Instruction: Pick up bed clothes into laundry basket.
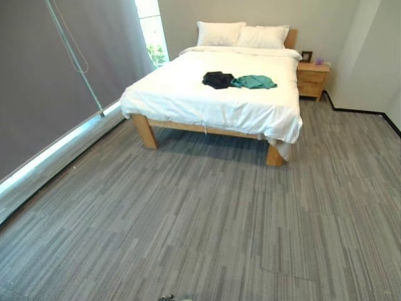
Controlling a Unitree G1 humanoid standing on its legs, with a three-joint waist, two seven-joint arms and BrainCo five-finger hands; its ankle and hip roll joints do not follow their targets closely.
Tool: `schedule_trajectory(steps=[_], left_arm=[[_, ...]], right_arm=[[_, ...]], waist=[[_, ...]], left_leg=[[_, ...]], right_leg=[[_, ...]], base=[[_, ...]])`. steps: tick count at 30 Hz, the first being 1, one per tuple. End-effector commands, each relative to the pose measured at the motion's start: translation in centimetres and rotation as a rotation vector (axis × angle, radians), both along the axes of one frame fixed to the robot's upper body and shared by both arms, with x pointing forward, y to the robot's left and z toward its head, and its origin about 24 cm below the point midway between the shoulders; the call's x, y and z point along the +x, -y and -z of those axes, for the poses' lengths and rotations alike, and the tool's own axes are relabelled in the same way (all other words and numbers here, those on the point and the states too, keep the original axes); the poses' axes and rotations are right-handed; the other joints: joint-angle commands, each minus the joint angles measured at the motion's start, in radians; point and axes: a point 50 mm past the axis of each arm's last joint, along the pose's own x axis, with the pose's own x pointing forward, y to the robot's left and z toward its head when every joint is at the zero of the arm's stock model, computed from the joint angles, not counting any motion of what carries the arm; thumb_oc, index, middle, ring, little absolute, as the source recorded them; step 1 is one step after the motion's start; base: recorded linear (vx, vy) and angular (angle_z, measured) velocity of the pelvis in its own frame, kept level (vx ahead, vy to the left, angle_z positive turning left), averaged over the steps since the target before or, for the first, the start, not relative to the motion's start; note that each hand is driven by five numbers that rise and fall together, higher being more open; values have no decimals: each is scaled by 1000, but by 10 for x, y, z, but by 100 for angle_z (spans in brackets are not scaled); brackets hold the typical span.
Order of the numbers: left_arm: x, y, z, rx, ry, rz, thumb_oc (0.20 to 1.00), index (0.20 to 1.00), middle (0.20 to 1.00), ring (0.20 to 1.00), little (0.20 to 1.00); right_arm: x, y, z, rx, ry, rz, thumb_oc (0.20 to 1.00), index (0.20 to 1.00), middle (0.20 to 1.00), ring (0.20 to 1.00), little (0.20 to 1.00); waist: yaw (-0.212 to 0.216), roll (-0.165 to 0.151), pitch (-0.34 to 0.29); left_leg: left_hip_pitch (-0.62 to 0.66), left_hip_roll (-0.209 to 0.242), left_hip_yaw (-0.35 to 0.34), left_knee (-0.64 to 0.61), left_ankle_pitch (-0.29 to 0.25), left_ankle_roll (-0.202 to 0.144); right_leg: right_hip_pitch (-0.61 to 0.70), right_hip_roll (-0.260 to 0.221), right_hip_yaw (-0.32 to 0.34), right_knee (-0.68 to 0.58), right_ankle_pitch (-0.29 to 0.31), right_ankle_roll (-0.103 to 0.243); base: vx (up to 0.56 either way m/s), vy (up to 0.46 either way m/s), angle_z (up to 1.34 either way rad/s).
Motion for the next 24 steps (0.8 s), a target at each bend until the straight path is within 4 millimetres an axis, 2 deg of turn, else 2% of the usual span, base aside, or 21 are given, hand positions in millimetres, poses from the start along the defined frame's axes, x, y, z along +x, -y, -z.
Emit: schedule_trajectory(steps=[1,6,9,10,11,14,16,18,20,24], left_arm=[[12,36,3,-98,11,0,1000,1000,1000,1000,1000],[6,36,4,-107,-16,-27,1000,1000,1000,1000,1000],[-2,32,5,-140,-70,-94,1000,1000,1000,1000,1000],[-2,24,4,-131,-89,-194,1000,1000,1000,1000,1000],[14,21,1,-119,-41,-199,1000,1000,1000,1000,1000],[68,14,-15,-78,139,-159,1000,1000,1000,1000,1000],[97,11,-27,-54,242,-133,1000,1000,1000,1000,1000],[135,10,-49,-76,408,-161,1000,1000,1000,1000,1000],[163,15,-74,-125,574,-161,1000,1000,1000,1000,1000],[181,30,-113,-254,799,-186,1000,1000,1000,1000,1000]], right_arm=[[6,-5,1,6,-19,-48,1000,1000,1000,1000,1000],[8,-4,0,5,-16,-69,1000,1000,1000,1000,1000],[20,4,-1,-9,32,21,1000,1000,1000,1000,1000],[30,12,-3,-17,78,128,1000,1000,1000,1000,1000],[42,15,-5,-22,119,145,1000,1000,1000,1000,1000],[98,20,-17,3,358,202,1000,1000,1000,1000,1000],[130,27,-32,4,517,227,1000,1000,1000,1000,1000],[164,32,-57,39,724,296,1000,1000,1000,1000,1000],[182,27,-80,95,881,345,1000,1000,1000,1000,1000],[198,19,-114,145,1078,351,1000,1000,1000,1000,1000]], waist=[[-27,-28,9],[-32,-29,-1],[-35,-26,-14],[-42,-22,-30],[-45,-20,-38],[-51,-17,-47],[-53,-17,-47],[-54,-16,-46],[-50,-17,-42],[-39,-18,-31]], left_leg=[[9,-21,-127,-106,71,-15],[13,-20,-123,-106,65,-15],[18,-19,-119,-106,61,-15],[23,-17,-111,-106,57,-16],[24,-17,-108,-106,56,-16],[23,-15,-102,-106,57,-18],[20,-15,-102,-106,60,-18],[12,-16,-106,-106,66,-17],[-2,-20,-112,-106,80,-17],[-11,-24,-123,-106,89,-16]], right_leg=[[68,-36,1,-192,141,45],[69,-36,6,-192,140,45],[70,-36,10,-192,138,46],[72,-35,18,-192,136,46],[72,-34,21,-192,137,46],[69,-33,27,-192,141,47],[65,-33,26,-192,144,49],[58,-32,21,-192,147,50],[47,-36,14,-192,157,52],[44,-38,4,-192,159,55]], base=[[0,0,0],[6,0,0],[49,11,-1],[64,19,-5],[72,23,-8],[10,10,-7],[-21,7,-7],[-47,12,-6],[-64,7,-1],[-24,9,8]])
